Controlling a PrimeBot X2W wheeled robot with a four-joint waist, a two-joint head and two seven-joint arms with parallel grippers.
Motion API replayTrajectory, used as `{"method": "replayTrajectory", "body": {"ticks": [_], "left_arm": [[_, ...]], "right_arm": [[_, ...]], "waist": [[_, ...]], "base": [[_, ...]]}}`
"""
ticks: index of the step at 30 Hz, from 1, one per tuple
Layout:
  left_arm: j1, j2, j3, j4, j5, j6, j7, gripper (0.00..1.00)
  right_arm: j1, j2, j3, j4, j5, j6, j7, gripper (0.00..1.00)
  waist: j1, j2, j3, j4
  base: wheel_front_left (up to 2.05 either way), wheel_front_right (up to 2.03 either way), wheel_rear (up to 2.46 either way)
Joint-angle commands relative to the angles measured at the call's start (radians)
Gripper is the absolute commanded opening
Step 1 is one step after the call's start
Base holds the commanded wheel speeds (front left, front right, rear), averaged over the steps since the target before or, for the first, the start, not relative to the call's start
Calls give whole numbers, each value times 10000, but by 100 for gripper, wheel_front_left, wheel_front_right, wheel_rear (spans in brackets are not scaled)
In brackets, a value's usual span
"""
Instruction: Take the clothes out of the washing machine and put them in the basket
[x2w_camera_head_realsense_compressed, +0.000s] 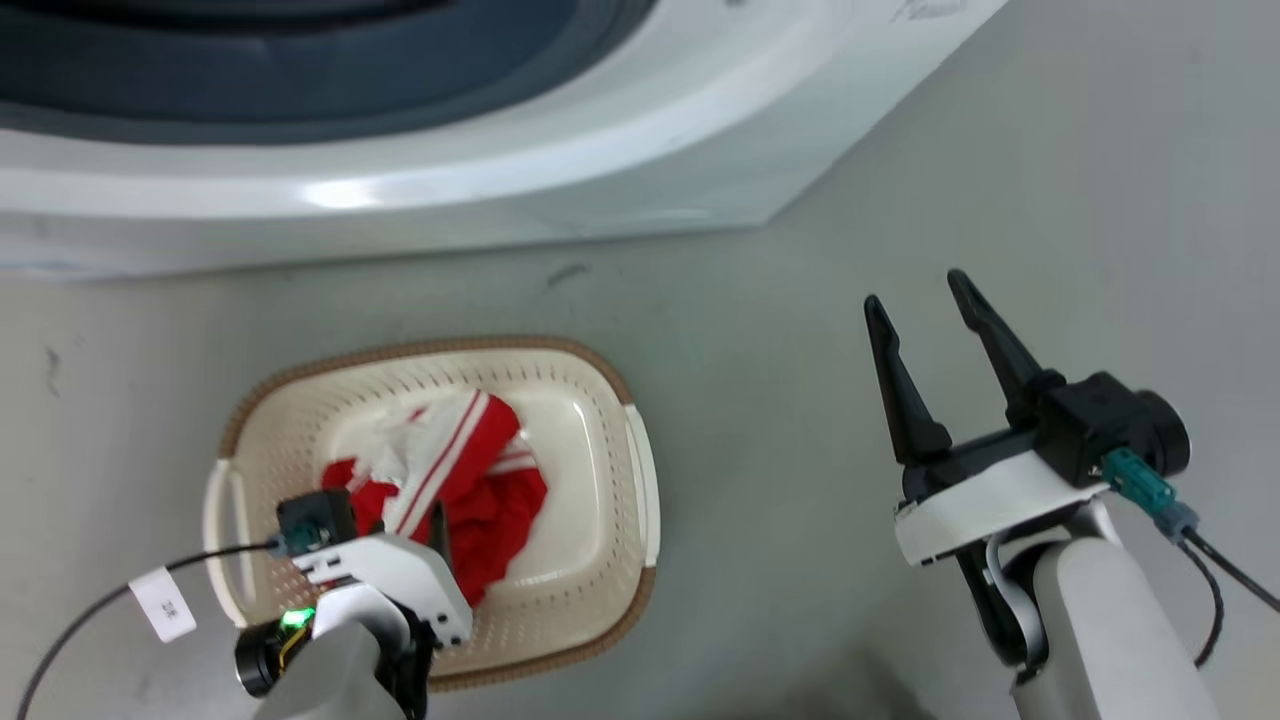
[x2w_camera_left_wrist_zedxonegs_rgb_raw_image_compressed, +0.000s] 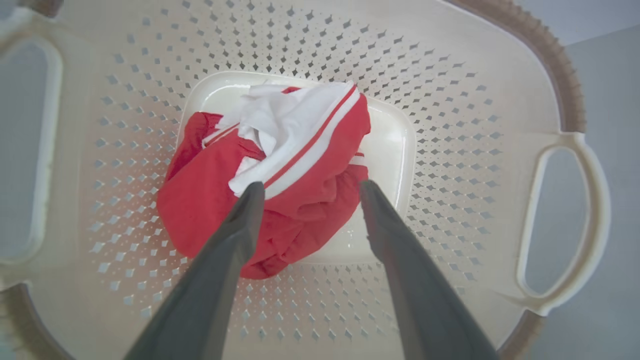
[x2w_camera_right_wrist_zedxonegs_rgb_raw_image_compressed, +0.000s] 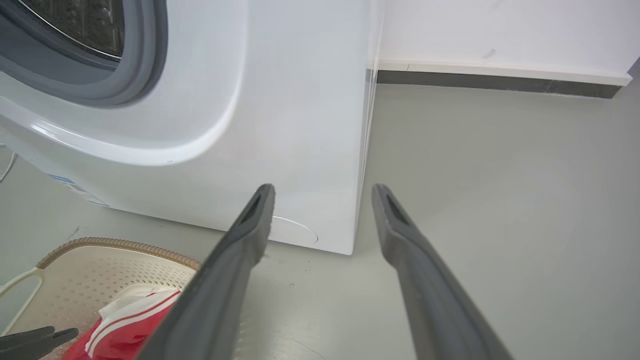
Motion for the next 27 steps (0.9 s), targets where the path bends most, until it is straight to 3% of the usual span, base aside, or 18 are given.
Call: {"method": "replayTrajectory", "body": {"ticks": [1, 11, 27], "left_arm": [[355, -38, -41, -265, 125, -47, -70, 100], [2195, -252, -41, -2202, 884, -59, -63, 100], [3317, -362, 661, -7409, 2477, 227, -54, 100]], "right_arm": [[234, -2, -73, 79, -32, -7, -17, 100], [1200, -2, -593, 78, -126, -7, 315, 100], [2014, -2, -1197, -779, -332, -7, 836, 100]], "waist": [[-1, -1, -1025, 214], [-1, -1, -3245, 519], [-1, -1, -4421, 841]], "base": [[0, 0, 0], [0, 0, 0], [0, 0, 0]]}}
